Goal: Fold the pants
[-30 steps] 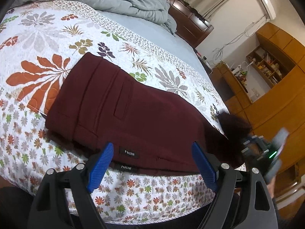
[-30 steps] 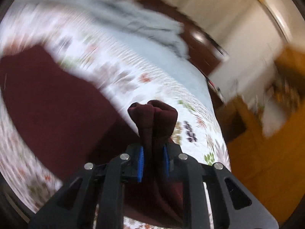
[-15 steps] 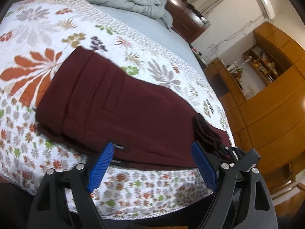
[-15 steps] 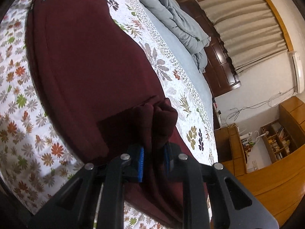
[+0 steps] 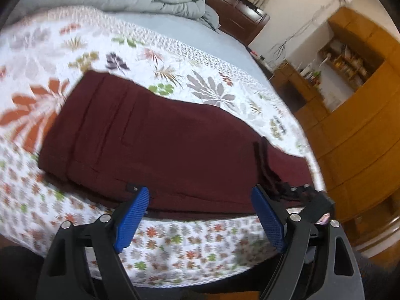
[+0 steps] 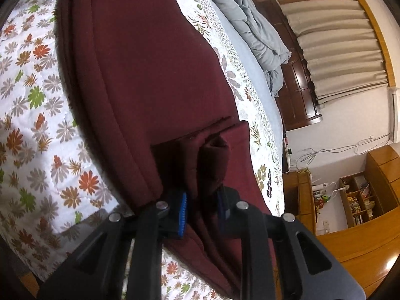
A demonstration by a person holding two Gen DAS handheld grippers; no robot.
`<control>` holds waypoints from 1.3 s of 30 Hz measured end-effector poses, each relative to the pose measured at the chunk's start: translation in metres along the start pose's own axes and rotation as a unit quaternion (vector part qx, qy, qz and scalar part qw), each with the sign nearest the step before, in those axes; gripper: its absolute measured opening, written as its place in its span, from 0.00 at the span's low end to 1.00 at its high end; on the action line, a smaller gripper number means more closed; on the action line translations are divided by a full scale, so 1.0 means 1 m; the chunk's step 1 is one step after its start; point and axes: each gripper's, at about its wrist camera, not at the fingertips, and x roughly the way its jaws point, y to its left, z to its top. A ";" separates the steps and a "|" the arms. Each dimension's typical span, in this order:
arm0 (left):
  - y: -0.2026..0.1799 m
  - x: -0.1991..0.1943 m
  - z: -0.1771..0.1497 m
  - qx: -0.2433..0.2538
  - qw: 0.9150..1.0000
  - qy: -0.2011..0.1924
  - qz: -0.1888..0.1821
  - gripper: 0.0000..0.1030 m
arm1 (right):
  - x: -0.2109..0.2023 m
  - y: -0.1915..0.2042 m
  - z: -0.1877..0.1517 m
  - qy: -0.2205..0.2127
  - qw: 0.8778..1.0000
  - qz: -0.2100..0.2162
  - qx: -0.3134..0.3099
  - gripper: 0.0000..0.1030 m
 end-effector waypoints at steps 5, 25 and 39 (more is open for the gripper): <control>-0.035 -0.012 0.000 0.073 0.994 -0.023 0.081 0.82 | -0.002 0.002 0.003 0.005 1.000 -0.010 -0.009 0.21; -0.046 -0.024 0.003 0.090 0.994 -0.041 0.055 0.82 | -0.063 -0.109 -0.038 0.030 0.952 0.167 0.254 0.31; -0.137 0.049 0.019 0.070 0.971 -0.031 -0.228 0.82 | 0.025 -0.174 -0.199 0.077 0.825 0.200 0.523 0.27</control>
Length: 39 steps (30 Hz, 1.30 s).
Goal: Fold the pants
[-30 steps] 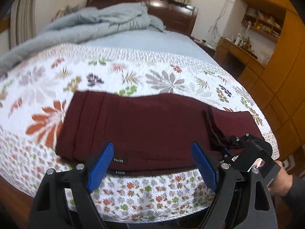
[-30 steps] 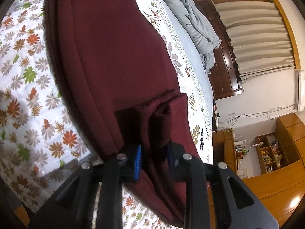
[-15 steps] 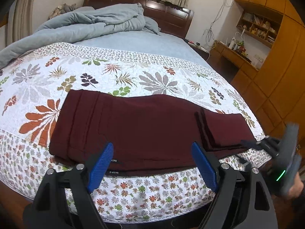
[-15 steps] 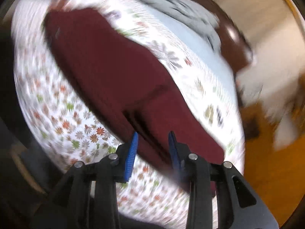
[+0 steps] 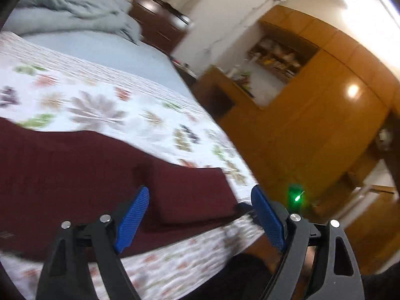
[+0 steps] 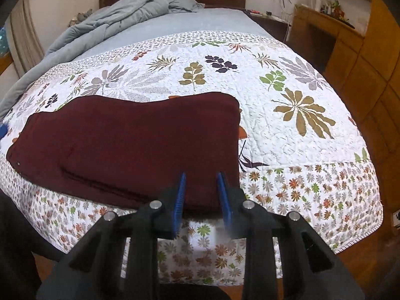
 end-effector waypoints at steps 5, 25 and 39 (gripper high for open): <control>-0.020 0.078 -0.017 0.039 0.997 0.069 -0.010 0.82 | 0.010 -0.002 -0.013 0.022 0.999 0.033 -0.025 0.29; 0.006 0.088 -0.061 0.012 0.993 0.112 0.039 0.82 | 0.065 -0.050 0.095 0.054 0.968 0.199 0.144 0.24; 0.141 -0.166 -0.066 -0.327 0.925 -0.148 0.126 0.82 | 0.050 0.256 0.217 0.189 0.894 0.354 -0.199 0.75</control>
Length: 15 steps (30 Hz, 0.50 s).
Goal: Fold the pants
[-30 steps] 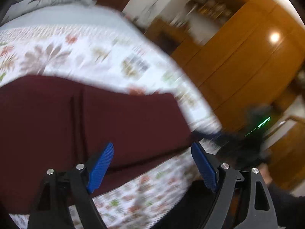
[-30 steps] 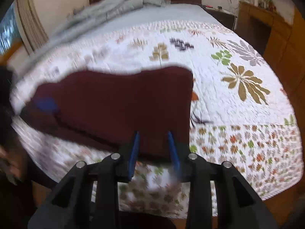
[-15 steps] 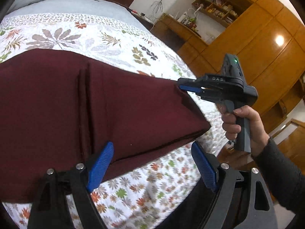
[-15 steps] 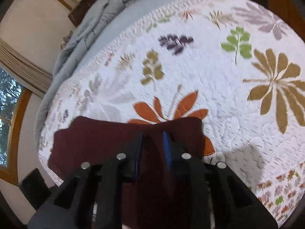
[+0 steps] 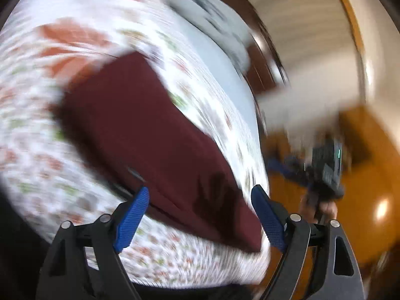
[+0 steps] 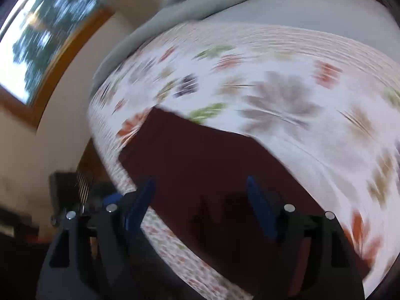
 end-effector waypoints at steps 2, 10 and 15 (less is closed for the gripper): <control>0.030 -0.015 0.018 -0.057 0.998 -0.033 -0.001 0.82 | 0.030 0.022 0.035 0.038 0.999 0.012 -0.033 0.75; 0.092 0.003 0.039 -0.180 0.983 -0.012 -0.026 0.82 | 0.153 0.086 0.130 0.173 0.976 0.012 -0.131 0.77; 0.105 0.011 0.054 -0.198 0.980 -0.005 -0.001 0.82 | 0.198 0.098 0.149 0.215 0.964 0.019 -0.154 0.77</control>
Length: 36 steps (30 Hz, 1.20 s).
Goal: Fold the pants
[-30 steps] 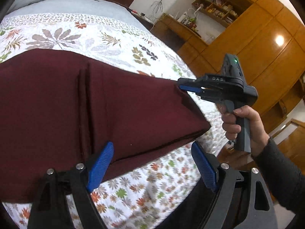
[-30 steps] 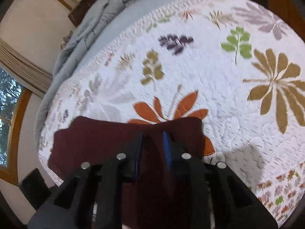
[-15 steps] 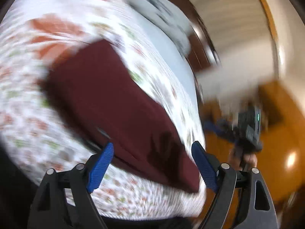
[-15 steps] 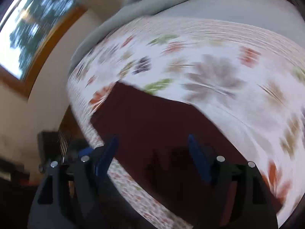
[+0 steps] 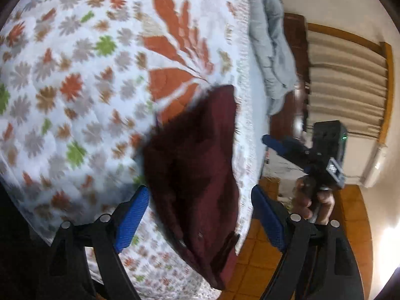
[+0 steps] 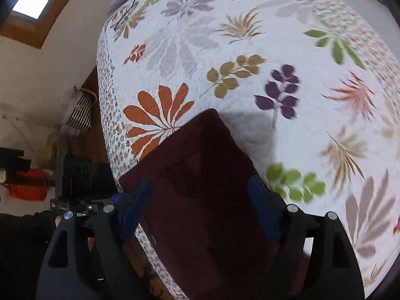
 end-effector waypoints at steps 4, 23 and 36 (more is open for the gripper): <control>0.004 0.012 0.006 -0.011 1.000 0.003 0.009 0.84 | 0.023 -0.002 0.018 0.035 0.999 0.016 -0.019 0.77; -0.019 0.040 0.010 0.042 0.999 0.006 0.026 0.86 | 0.106 -0.011 0.053 0.138 0.984 0.077 -0.077 0.85; -0.006 0.014 0.004 0.048 0.998 0.010 0.036 0.36 | 0.085 -0.006 0.056 0.142 0.984 0.058 -0.086 0.26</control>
